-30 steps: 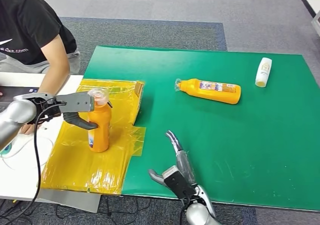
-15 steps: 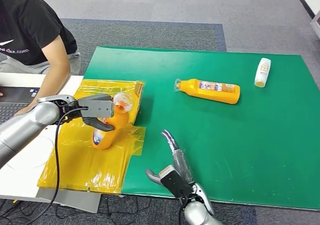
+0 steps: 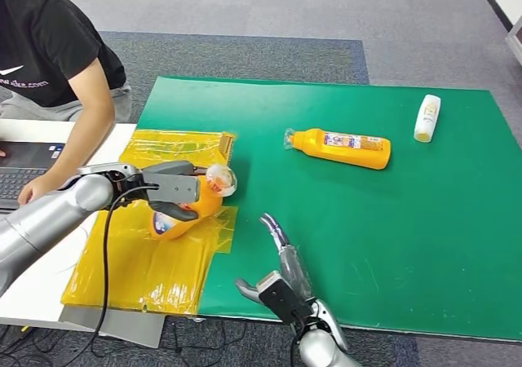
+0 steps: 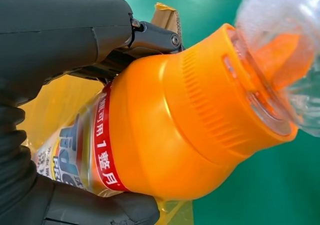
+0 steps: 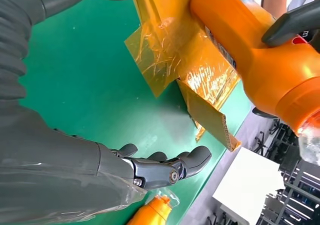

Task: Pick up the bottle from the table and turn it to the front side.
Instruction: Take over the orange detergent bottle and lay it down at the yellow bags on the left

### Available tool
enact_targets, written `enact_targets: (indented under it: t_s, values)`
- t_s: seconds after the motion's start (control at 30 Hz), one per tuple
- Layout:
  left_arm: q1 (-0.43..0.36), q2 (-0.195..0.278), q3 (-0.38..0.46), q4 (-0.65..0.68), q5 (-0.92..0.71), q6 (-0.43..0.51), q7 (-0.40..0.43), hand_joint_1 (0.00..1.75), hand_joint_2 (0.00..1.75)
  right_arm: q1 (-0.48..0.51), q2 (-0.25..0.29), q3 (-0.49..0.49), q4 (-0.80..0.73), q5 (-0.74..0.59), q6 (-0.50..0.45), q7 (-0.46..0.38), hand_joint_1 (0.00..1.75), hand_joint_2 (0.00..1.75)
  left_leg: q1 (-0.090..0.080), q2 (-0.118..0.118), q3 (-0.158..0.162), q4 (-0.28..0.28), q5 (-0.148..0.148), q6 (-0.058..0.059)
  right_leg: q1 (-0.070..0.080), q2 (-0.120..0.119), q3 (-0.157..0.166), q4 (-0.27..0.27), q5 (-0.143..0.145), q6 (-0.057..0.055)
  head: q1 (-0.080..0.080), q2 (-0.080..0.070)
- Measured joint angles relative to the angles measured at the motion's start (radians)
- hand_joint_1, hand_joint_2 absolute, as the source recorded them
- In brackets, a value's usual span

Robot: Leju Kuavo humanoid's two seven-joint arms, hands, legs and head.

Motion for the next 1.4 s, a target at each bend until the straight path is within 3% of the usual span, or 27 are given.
enact_targets:
  t_s: [0.43, 0.8, 1.1, 1.3, 1.4]
  values:
    - [0.076, -0.023, 0.011, 0.021, -0.033, 0.067, -0.004, 1.75, 1.75, 0.000, 0.000, 0.001, 0.002, 0.002, 0.000, 0.004, 0.00, 1.75, 0.000, 0.000, 0.000, 0.000, 0.000, 0.000, 0.000, 0.000, -0.001, 0.000, 0.000, 0.000, 0.000, 0.000]
    - [0.139, -0.046, 0.085, 0.045, -0.076, 0.124, -0.002, 1.75, 1.75, 0.003, 0.000, 0.001, 0.007, 0.003, 0.000, 0.005, 0.00, 1.75, 0.000, 0.000, -0.001, 0.000, 0.000, 0.000, 0.000, 0.000, -0.002, 0.000, 0.000, 0.000, 0.000, 0.000]
    - [0.174, -0.103, 0.161, 0.100, -0.138, 0.194, -0.008, 1.75, 1.75, 0.004, 0.000, 0.001, 0.007, 0.002, -0.001, 0.005, 0.00, 1.75, 0.000, 0.000, -0.001, 0.000, 0.000, 0.000, 0.000, 0.000, -0.001, 0.000, 0.000, 0.000, 0.000, 0.000]
    - [0.192, -0.141, 0.199, 0.121, -0.171, 0.225, -0.016, 1.51, 1.75, 0.004, 0.000, 0.001, 0.007, 0.002, -0.001, 0.005, 0.00, 1.75, 0.000, 0.000, -0.001, 0.000, 0.001, 0.000, 0.000, 0.000, -0.001, 0.000, 0.000, 0.000, 0.000, 0.000]
    - [0.198, -0.160, 0.217, 0.133, -0.178, 0.227, -0.019, 1.59, 1.75, 0.004, 0.000, 0.001, 0.007, 0.002, -0.001, 0.004, 0.00, 1.75, 0.000, 0.000, -0.001, 0.000, 0.001, 0.000, 0.000, 0.000, -0.001, 0.000, 0.000, 0.000, 0.000, 0.000]
